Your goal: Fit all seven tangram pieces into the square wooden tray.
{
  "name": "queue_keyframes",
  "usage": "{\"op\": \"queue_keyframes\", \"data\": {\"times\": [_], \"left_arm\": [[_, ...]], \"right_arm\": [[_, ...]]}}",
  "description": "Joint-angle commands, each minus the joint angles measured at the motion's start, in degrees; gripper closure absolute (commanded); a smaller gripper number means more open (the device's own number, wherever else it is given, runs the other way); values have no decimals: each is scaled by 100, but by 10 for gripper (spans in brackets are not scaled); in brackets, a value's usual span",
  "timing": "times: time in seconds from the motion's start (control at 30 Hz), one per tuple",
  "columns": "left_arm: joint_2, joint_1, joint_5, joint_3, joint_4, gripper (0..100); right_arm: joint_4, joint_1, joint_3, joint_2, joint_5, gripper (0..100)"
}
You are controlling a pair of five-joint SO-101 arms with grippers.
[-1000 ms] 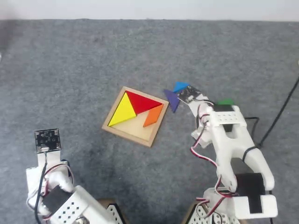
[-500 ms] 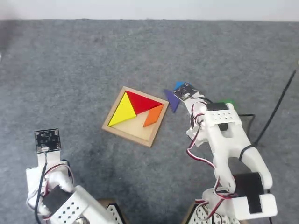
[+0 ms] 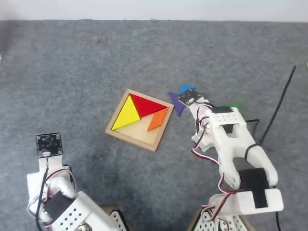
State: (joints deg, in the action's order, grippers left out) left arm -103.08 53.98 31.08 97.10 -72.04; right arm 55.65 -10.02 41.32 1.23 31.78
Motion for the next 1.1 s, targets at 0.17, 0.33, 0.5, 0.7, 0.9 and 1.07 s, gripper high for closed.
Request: {"op": "queue_keyframes", "data": {"times": [0.17, 0.33, 0.5, 0.7, 0.9, 1.07], "left_arm": [[-79, -18, 62, -66, -26, 760], [-79, -18, 62, -66, -26, 760], [-79, -18, 62, -66, -26, 760], [-79, -18, 62, -66, -26, 760], [-79, -18, 62, -66, -26, 760], [-79, -18, 62, -66, -26, 760]], "right_arm": [[171, 558, -123, 470, -44, 923], [629, 593, -123, 1253, -9, 919], [1552, 347, -53, 1824, 668, 901], [1218, 365, 510, 1895, 721, 786], [400, 426, 800, 1552, 703, 776], [-84, 418, 791, 1235, 712, 777]]}}
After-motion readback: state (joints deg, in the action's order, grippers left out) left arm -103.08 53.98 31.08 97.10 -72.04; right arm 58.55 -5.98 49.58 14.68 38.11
